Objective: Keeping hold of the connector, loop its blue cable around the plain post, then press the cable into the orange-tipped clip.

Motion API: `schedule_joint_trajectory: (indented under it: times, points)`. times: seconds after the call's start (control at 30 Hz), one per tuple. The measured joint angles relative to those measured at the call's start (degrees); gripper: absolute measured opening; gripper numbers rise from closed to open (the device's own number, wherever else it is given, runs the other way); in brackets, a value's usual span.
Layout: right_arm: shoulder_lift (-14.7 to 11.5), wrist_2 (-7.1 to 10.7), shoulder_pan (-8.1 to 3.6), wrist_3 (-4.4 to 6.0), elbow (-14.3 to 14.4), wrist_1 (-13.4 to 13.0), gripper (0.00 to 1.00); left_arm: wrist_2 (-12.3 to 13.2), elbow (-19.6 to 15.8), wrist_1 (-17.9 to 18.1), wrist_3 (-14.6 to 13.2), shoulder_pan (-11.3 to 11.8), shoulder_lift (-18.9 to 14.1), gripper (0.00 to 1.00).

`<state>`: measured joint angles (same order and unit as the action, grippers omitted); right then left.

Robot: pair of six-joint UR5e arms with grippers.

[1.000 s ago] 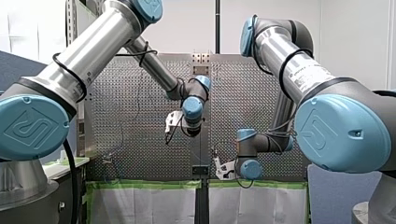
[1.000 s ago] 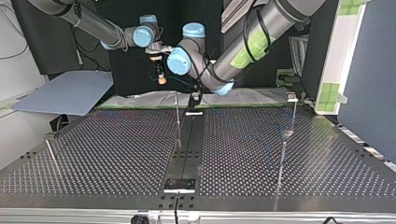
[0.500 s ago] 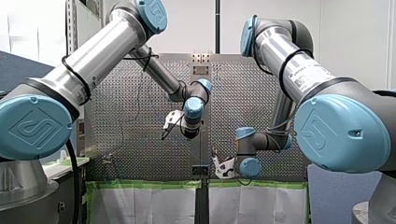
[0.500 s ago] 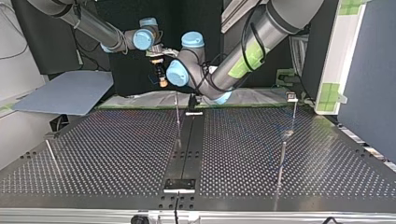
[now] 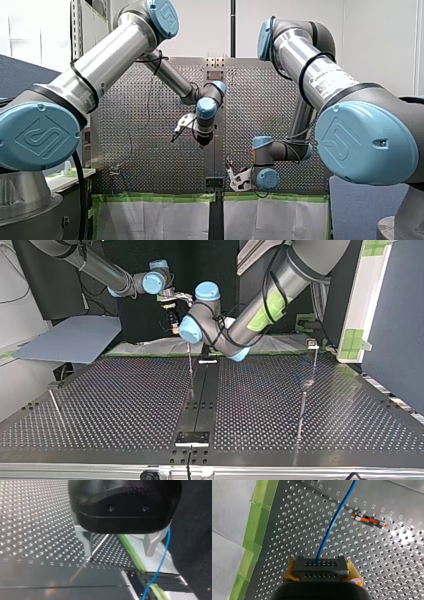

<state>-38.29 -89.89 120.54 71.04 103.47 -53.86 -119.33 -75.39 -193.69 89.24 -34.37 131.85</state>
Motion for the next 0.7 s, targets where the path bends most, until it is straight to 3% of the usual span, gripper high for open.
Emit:
schedule_joint_trajectory:
  times: [0.4,0.7]
  points:
    - [0.1,0.05,0.17,0.00,-0.2,0.2,0.00,6.8,5.0,-7.3,0.1,0.0,5.2,1.00]
    - [0.1,0.04,0.31,-0.05,-0.2,0.2,0.00,11.8,8.8,-13.0,0.6,0.7,5.9,1.00]
